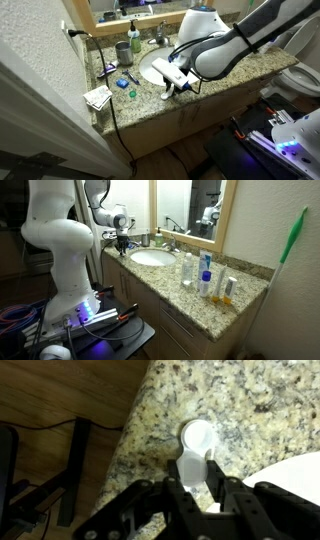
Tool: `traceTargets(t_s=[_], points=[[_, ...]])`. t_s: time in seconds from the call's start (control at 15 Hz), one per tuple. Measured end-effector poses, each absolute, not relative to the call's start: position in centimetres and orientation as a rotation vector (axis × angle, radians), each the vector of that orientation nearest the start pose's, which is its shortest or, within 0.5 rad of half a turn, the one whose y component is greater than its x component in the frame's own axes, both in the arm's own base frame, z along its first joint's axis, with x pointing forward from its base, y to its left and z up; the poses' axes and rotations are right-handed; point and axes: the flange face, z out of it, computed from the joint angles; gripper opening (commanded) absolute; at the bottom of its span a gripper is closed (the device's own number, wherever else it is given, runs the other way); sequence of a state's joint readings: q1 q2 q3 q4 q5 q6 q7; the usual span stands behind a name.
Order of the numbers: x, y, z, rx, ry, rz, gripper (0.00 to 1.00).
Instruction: Put the clear cap upside down then put it on top of the right white object
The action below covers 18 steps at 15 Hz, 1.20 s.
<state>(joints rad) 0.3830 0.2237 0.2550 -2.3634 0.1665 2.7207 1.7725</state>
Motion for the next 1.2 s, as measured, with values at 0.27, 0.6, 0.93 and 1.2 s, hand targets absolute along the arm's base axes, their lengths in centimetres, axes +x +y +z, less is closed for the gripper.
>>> traceTargets(t_s=[0.27, 0.6, 0.93, 1.2], points=[[42.1, 31.1, 24.7, -2.380, 1.800, 0.130, 0.79], [42.3, 30.8, 25.1, -2.365, 1.848, 0.105, 1.00], [42.6, 30.7, 26.8, -2.342, 1.859, 0.062, 1.00], [42.2, 31.0, 29.5, -2.320, 1.849, 0.066, 1.00]])
